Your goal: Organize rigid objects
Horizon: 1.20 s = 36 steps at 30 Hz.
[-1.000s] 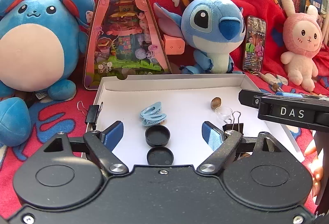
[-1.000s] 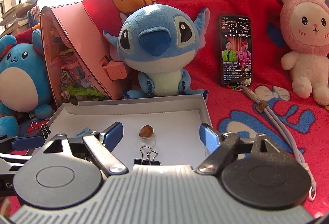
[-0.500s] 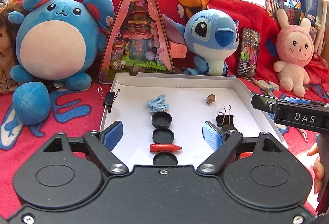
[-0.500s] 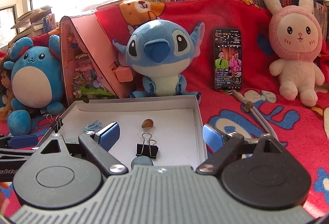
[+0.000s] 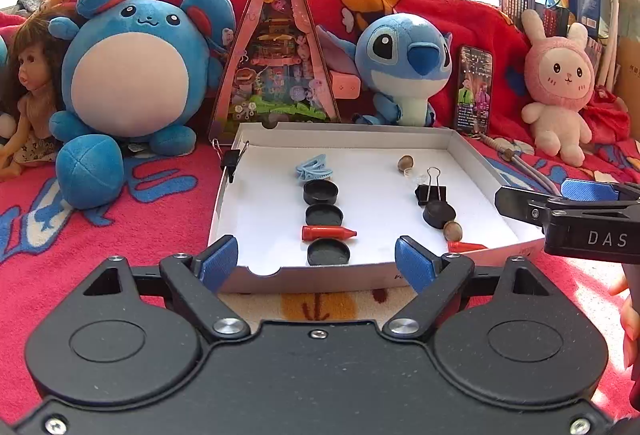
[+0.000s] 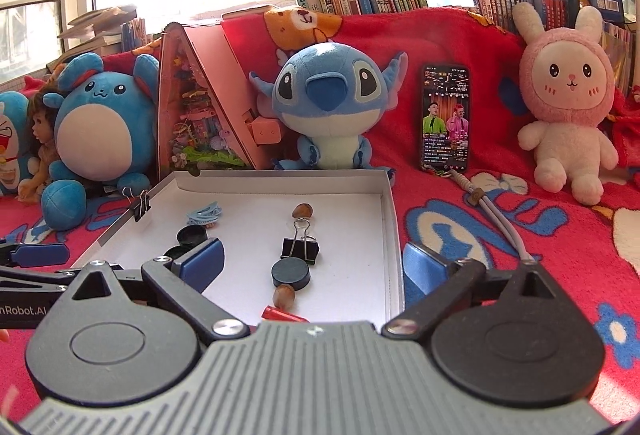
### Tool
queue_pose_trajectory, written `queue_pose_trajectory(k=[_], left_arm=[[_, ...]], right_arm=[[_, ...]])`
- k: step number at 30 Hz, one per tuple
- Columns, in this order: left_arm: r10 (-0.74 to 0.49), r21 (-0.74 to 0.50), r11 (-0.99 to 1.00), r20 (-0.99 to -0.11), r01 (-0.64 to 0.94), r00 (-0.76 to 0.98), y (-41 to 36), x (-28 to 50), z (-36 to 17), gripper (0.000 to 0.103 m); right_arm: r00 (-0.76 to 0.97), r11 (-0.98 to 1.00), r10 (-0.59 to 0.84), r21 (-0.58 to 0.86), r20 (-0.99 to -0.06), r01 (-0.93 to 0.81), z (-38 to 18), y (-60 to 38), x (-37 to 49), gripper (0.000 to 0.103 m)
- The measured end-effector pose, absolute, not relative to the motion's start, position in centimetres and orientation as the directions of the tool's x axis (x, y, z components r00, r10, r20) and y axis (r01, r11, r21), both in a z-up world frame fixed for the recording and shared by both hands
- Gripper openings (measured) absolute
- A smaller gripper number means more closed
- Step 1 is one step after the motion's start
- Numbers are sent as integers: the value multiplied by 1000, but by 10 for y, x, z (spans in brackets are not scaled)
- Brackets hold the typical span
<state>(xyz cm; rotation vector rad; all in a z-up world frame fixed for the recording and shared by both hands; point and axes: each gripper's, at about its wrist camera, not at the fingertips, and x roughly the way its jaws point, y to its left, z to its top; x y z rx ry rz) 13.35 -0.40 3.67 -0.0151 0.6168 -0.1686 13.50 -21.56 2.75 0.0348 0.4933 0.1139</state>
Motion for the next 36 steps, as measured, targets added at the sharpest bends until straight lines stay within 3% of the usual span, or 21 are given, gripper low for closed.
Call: queue_pose_trajectory(k=[14,36], left_arm=[[-105,-24,993,-610,114,785,-1,113,-1,85],[-74,-13,996,-623,85,779,-1,116,-13,89]], right_arm=[[836,994,105,48,-539,-94,-8,-204,111,103],[787,997,66,12,-614,-74,-29,-196,114,103]])
